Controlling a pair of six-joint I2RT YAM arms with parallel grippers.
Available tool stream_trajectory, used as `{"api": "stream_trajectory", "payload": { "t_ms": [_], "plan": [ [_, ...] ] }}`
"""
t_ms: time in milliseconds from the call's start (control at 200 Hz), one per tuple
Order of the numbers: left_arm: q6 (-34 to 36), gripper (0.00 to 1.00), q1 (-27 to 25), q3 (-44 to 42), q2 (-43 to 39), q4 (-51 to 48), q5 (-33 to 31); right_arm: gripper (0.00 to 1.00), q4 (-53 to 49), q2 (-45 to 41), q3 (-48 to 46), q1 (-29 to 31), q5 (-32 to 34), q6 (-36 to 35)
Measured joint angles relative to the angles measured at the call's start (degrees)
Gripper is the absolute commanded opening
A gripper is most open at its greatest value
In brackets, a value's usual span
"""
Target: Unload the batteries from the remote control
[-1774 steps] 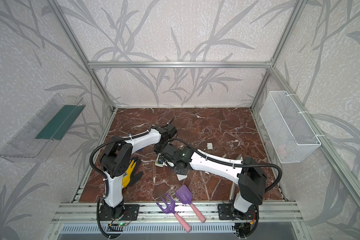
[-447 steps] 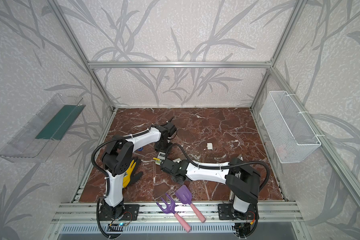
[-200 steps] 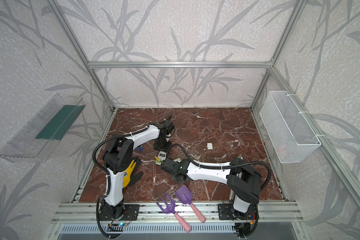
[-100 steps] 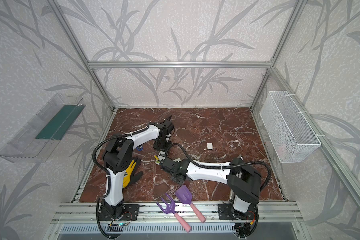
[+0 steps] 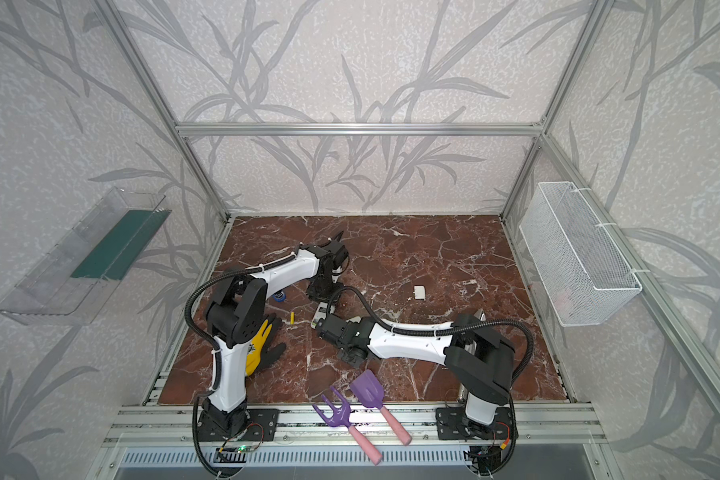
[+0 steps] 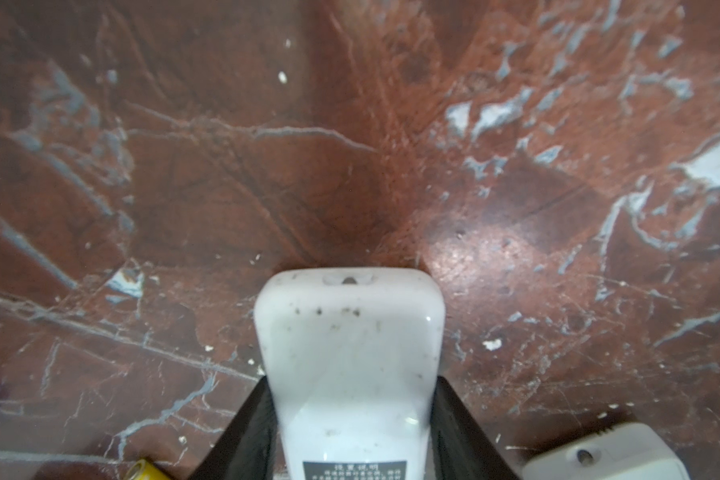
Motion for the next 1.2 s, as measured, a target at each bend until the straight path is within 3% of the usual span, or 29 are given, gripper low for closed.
{"api": "stream_trajectory", "payload": {
  "t_ms": [235,685,1200],
  "plan": [
    [1.7,0.46,0.0,0.0,0.0,0.1,0.1,0.00,-0.6,2.4,1.9,-0.5,-2.8,1.7],
    [2.9,0.44,0.0,0.0,0.0,0.1,0.0,0.00,-0.9,4.0,2.6,0.3,-1.3,4.0],
    [0.0,0.37,-0.1,0.0,-0.2,0.2,-0.7,0.00,1.5,-5.1,-0.2,3.0,-3.3,1.6]
  ]
}}
